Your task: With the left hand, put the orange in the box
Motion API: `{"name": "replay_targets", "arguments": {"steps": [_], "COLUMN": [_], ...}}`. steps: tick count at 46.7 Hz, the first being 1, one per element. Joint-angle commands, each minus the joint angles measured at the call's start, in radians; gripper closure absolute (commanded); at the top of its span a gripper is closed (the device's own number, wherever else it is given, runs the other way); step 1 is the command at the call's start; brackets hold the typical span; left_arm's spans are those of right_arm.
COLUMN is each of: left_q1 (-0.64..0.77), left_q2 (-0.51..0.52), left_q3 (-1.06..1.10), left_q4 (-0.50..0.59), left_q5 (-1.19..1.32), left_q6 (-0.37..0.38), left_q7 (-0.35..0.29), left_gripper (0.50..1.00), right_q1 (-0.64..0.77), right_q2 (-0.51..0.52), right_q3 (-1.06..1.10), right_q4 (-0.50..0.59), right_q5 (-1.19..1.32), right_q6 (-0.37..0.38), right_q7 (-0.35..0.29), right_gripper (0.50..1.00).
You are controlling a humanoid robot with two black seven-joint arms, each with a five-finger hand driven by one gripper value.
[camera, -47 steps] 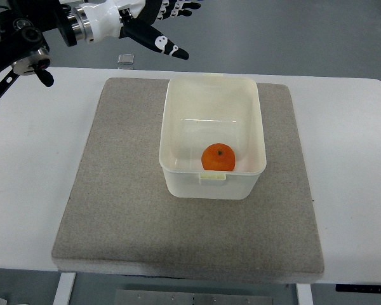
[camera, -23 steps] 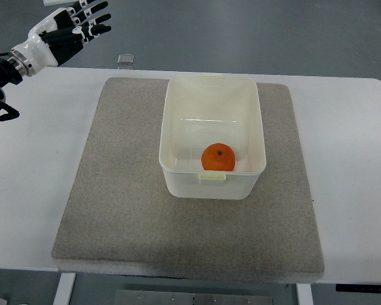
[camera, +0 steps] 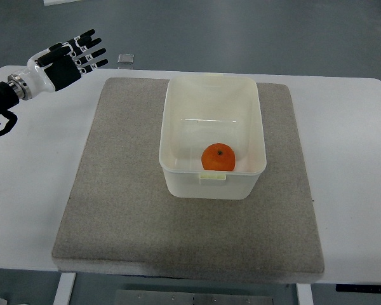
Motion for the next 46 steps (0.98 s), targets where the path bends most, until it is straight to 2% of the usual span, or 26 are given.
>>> {"name": "replay_targets", "arguments": {"steps": [1,46], "left_q1": [0.008,0.029], "left_q2": [-0.029,-0.035], "left_q3": [-0.008,-0.031], "left_q4": [0.001,0.005], "left_q5": [-0.008,-0.008], "left_q6": [0.0,0.0], "left_q7": [0.012,0.014], "left_gripper": [0.506,0.506], "right_q1": [0.0,0.0], "right_q2": [0.0,0.0], "right_q3": [0.0,-0.009], "right_q4": [0.0,0.002], "right_q5": [0.0,-0.006], "right_q6": [0.0,-0.009], "right_q7": [0.0,0.003], "right_gripper": [0.568,0.568]}}
